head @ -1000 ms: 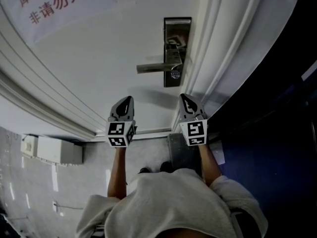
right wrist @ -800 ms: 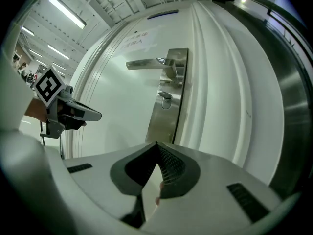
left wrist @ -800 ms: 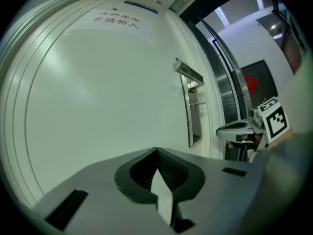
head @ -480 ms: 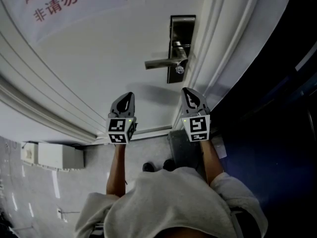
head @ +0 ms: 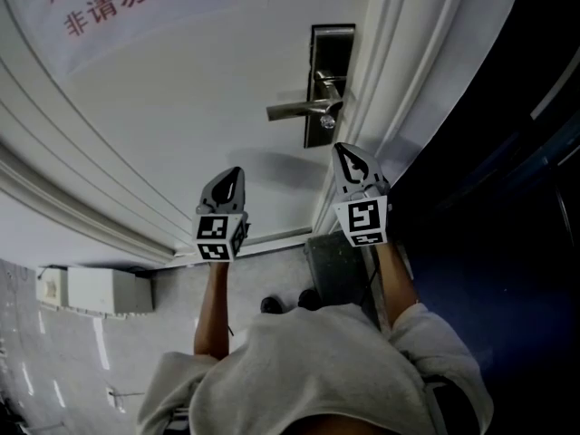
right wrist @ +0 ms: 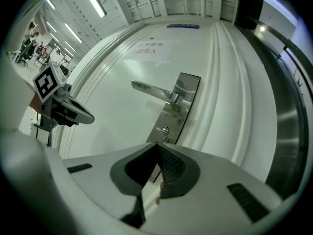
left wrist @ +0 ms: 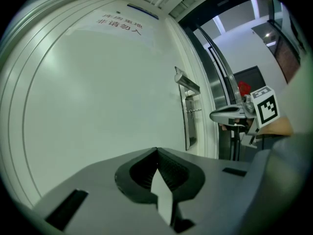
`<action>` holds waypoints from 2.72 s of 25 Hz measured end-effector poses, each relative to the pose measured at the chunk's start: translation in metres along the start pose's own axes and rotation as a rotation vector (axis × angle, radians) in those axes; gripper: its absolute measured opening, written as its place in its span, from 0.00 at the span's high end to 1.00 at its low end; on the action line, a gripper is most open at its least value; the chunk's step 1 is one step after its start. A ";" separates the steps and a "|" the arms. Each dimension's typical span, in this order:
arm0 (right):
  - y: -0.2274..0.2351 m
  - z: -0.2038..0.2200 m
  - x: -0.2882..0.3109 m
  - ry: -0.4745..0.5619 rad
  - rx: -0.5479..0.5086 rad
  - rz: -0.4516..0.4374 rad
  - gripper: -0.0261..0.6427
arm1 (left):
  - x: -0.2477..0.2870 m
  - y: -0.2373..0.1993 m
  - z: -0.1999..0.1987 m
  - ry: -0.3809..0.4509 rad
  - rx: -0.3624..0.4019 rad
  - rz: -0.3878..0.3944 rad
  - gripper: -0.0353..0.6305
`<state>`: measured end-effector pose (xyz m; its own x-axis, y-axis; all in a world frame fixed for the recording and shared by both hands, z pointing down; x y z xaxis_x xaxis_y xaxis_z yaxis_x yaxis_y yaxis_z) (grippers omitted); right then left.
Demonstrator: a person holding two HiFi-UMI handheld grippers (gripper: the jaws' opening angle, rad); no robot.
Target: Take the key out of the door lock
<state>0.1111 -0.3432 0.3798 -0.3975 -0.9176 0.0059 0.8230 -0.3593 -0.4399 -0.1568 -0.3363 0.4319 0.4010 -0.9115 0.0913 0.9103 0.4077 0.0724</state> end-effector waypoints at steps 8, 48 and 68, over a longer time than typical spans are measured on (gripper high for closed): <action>-0.003 -0.019 0.004 -0.049 -0.424 0.018 0.92 | -0.004 -0.003 0.001 0.004 0.000 0.002 0.92; -0.008 -0.010 0.059 -0.154 -1.051 0.060 0.85 | 0.004 -0.012 0.016 -0.025 -0.030 0.013 0.92; -0.012 -0.013 0.060 -0.163 -1.042 0.123 0.92 | 0.004 -0.011 0.016 -0.025 -0.031 0.030 0.92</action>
<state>0.0722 -0.3915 0.3743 -0.2125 -0.9771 -0.0050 0.0689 -0.0098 -0.9976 -0.1666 -0.3438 0.4476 0.4260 -0.8970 0.1176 0.9007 0.4327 0.0380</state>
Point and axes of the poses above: the fingertips, and each gripper's own axes: x forward along the fingers, y to its right, z out of its underside, the point moved 9 cm from there along -x, backward along the fingers, and after that the axes turned 2 degrees about x, right-handed, at the moved point
